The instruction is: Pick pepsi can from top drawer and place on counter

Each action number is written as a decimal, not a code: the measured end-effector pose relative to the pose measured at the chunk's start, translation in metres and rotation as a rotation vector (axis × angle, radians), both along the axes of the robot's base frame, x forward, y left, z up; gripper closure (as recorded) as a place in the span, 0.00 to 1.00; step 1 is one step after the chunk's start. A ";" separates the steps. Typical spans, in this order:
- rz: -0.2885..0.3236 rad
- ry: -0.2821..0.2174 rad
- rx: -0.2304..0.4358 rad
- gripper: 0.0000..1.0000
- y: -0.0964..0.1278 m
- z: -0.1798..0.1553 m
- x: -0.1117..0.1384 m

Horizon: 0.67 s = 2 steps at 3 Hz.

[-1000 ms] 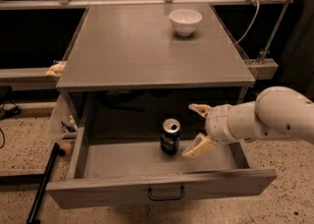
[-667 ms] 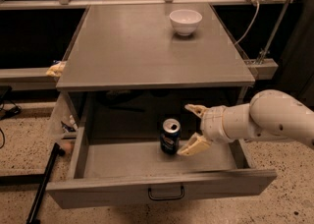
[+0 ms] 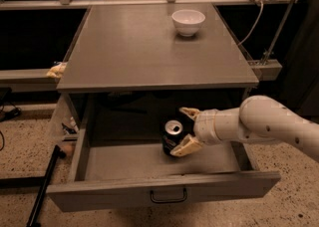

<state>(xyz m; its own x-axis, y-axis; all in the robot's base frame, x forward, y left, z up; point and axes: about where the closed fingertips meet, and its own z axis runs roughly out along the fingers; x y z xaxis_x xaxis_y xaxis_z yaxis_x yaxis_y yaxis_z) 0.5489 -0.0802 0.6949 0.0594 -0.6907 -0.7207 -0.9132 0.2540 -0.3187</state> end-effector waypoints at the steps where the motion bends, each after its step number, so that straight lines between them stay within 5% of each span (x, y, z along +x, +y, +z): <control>1: 0.013 0.030 0.022 0.22 0.013 -0.018 0.004; 2: 0.036 0.055 0.054 0.41 0.025 -0.032 0.003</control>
Offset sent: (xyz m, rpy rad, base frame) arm 0.0031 0.0363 -0.0480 0.0927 0.0818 0.0594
